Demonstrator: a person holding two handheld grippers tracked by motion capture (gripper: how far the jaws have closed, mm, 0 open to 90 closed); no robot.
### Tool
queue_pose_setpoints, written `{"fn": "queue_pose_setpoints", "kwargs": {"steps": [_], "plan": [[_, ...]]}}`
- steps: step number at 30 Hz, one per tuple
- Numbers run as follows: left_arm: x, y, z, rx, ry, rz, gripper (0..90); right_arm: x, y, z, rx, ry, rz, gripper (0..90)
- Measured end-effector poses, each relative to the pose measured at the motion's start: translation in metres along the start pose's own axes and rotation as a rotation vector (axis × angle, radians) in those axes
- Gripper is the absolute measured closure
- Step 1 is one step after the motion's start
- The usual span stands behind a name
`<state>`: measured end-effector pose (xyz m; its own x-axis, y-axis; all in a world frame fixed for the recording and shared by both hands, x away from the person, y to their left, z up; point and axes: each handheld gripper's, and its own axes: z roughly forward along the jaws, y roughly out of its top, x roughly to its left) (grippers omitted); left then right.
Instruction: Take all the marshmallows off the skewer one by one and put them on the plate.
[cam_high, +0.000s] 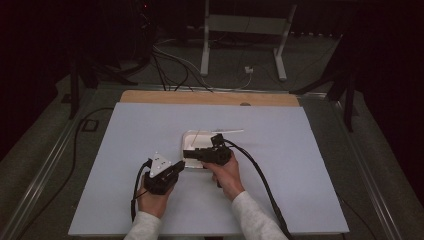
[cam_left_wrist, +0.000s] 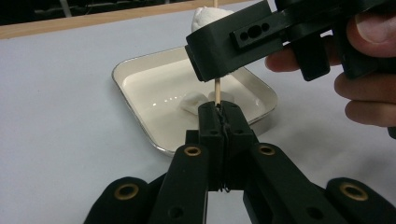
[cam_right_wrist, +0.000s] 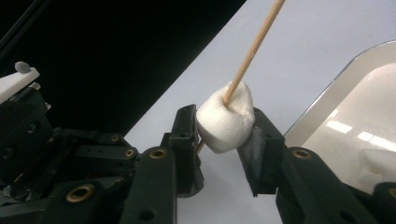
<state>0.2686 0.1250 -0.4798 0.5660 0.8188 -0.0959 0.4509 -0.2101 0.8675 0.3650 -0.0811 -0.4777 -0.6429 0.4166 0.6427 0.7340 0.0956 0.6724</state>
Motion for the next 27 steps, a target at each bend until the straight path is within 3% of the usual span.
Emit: {"fn": "queue_pose_setpoints", "kwargs": {"steps": [19,23,27], "plan": [[0.000,0.000,0.000,0.006,0.001,0.000,90.0,0.000,0.002,-0.004,-0.059,-0.003,0.012,75.2],[-0.001,0.001,0.000,0.004,-0.003,0.003,90.0,-0.002,0.006,-0.010,-0.090,-0.002,0.038,76.0],[-0.002,0.001,0.001,0.007,-0.008,0.014,90.0,-0.002,0.008,-0.014,-0.082,-0.011,0.020,75.9]]}}
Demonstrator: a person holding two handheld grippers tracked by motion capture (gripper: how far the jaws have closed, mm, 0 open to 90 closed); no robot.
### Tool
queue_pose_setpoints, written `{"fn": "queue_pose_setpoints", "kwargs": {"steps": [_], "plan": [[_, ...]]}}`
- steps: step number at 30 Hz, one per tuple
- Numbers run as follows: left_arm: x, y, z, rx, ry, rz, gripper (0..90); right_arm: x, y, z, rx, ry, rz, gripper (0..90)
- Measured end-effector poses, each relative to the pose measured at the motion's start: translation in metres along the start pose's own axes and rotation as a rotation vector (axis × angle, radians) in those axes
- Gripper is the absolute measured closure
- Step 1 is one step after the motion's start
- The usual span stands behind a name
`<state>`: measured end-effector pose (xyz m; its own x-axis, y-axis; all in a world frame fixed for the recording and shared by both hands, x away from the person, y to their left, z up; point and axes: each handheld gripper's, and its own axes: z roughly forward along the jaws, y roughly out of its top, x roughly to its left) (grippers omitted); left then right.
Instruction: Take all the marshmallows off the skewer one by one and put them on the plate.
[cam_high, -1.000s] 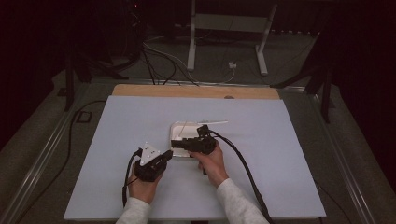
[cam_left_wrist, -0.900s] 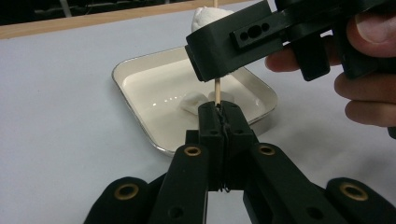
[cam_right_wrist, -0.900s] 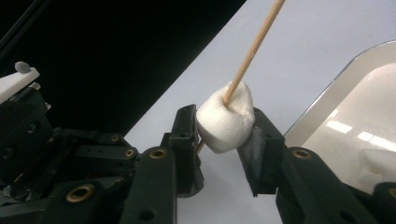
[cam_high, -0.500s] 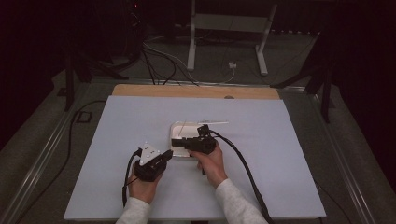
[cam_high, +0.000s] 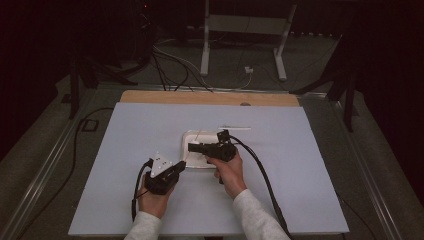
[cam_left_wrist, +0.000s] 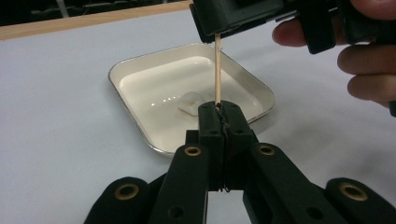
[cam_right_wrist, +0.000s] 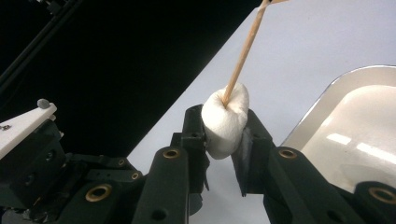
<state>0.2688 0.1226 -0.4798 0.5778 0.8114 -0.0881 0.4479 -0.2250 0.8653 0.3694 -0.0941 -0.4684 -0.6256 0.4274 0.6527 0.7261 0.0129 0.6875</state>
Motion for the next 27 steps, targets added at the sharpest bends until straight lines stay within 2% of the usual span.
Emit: {"fn": "queue_pose_setpoints", "kwargs": {"steps": [3,8,15,19,23,27], "plan": [[-0.001,0.000,0.000,0.002,0.000,0.003,90.0,0.000,0.001,-0.001,0.000,-0.006,0.000,75.8],[-0.001,-0.001,0.001,0.009,-0.001,0.011,90.0,-0.004,0.007,-0.008,-0.043,-0.020,0.013,75.9],[-0.003,-0.001,0.003,0.018,-0.003,0.020,90.0,-0.008,0.012,-0.013,-0.042,-0.037,0.011,75.2],[-0.003,-0.002,0.003,0.021,-0.005,0.022,90.0,-0.012,0.019,-0.020,-0.086,-0.045,0.040,75.6],[-0.004,-0.002,0.004,0.026,-0.006,0.030,90.0,-0.014,0.023,-0.023,-0.064,-0.068,0.013,75.0],[-0.003,-0.002,0.003,0.026,-0.004,0.027,90.0,-0.015,0.025,-0.021,-0.058,-0.076,0.010,74.5]]}}
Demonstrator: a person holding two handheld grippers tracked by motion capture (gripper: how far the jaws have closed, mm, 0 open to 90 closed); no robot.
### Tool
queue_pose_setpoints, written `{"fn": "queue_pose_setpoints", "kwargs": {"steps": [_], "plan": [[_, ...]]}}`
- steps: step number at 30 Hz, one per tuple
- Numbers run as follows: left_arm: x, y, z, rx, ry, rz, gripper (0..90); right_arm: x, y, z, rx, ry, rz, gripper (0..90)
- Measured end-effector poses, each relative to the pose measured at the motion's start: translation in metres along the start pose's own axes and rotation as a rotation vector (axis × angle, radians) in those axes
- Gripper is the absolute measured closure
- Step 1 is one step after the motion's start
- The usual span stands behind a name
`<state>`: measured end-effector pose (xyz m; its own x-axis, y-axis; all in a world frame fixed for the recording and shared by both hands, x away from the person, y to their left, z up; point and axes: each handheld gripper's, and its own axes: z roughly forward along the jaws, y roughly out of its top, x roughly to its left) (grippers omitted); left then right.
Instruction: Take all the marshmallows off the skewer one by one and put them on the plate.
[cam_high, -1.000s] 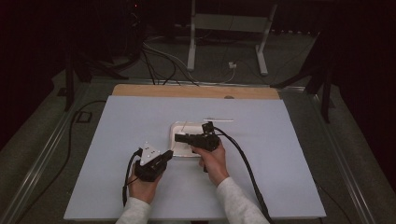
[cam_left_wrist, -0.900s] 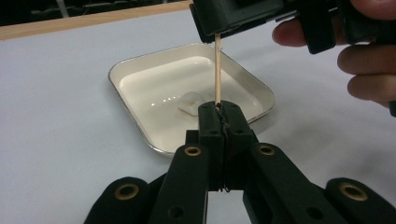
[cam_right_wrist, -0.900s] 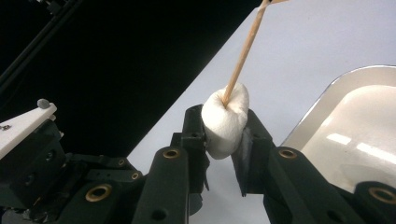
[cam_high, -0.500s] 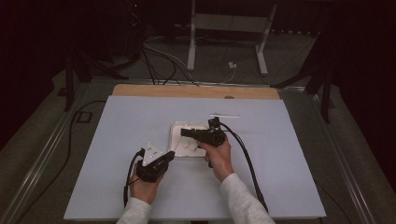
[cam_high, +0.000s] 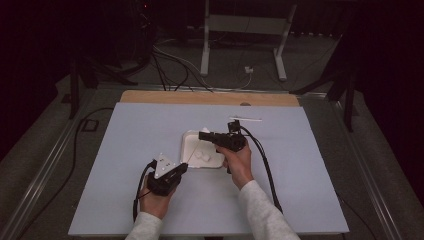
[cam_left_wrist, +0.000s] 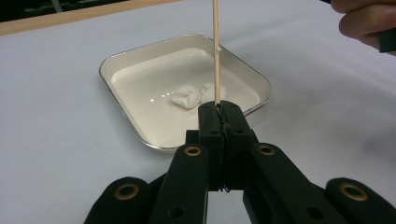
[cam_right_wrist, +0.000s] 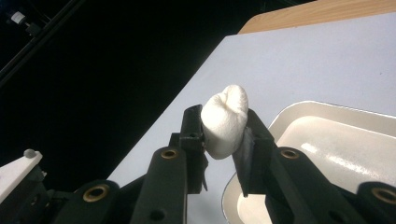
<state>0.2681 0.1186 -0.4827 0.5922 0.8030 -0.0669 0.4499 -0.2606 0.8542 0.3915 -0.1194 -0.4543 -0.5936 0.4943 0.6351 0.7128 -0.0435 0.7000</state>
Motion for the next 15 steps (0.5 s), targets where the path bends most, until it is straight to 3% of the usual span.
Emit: {"fn": "queue_pose_setpoints", "kwargs": {"steps": [6,10,15], "plan": [[0.001,-0.001,0.000,0.006,0.002,-0.002,90.0,0.000,0.004,0.004,0.004,-0.008,-0.009,74.1],[0.003,-0.005,0.000,0.027,0.016,0.007,90.0,-0.005,0.009,-0.002,-0.040,-0.022,0.016,75.3],[0.007,-0.005,-0.002,0.023,0.028,-0.010,90.0,-0.006,0.012,-0.008,0.000,-0.091,-0.042,75.2]]}}
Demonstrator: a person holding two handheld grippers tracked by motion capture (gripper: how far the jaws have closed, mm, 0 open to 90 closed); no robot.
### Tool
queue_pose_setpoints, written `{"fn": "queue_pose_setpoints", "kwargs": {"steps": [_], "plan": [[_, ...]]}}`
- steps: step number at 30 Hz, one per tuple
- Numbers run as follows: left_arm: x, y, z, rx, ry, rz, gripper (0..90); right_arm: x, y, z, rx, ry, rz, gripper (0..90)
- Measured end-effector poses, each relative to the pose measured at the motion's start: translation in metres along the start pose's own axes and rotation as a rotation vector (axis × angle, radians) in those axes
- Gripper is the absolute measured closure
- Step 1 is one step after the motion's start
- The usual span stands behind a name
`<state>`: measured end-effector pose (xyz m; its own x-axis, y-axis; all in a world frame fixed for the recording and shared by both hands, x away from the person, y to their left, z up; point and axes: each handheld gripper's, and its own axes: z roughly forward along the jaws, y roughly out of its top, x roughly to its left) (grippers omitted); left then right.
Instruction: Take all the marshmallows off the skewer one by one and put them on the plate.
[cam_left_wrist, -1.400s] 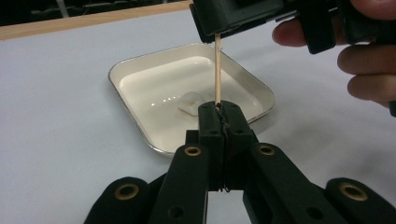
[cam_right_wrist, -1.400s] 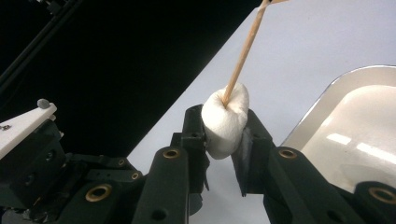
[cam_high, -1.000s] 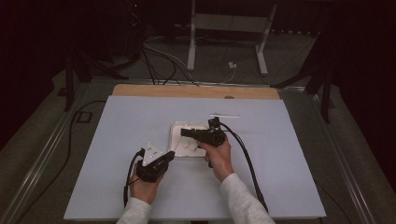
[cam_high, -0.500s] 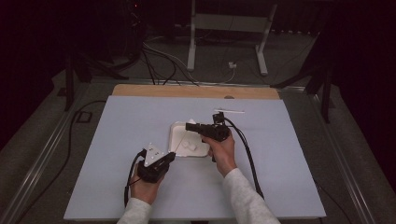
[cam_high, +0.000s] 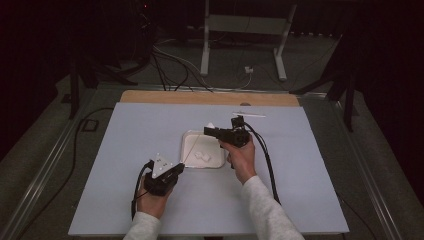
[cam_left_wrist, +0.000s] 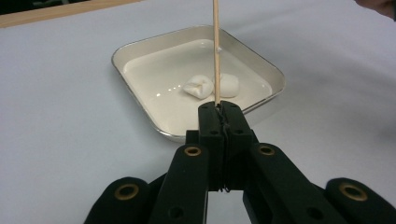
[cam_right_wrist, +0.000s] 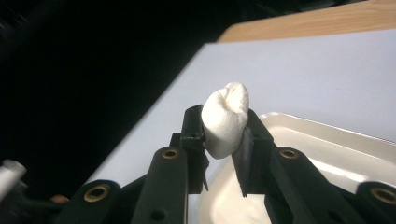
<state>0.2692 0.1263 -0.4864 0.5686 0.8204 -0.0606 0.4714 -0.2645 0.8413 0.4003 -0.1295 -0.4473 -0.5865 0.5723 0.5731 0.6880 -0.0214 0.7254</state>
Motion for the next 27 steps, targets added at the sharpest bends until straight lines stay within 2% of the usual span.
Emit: {"fn": "queue_pose_setpoints", "kwargs": {"steps": [4,10,17,22,27], "plan": [[0.001,0.000,0.000,0.001,0.009,-0.005,90.0,-0.002,-0.004,0.002,0.029,-0.054,-0.035,74.7],[0.004,0.000,-0.001,-0.007,0.015,-0.024,90.0,0.002,-0.011,0.008,0.087,-0.123,-0.112,73.6],[0.006,0.000,-0.004,-0.022,0.016,-0.043,90.0,-0.002,-0.022,0.012,0.163,-0.203,-0.152,71.3],[0.007,0.000,-0.005,-0.023,0.018,-0.044,90.0,-0.004,-0.027,0.017,0.212,-0.220,-0.168,61.0],[0.007,0.001,-0.005,-0.027,0.019,-0.048,90.0,-0.007,-0.029,0.017,0.214,-0.224,-0.161,42.6]]}}
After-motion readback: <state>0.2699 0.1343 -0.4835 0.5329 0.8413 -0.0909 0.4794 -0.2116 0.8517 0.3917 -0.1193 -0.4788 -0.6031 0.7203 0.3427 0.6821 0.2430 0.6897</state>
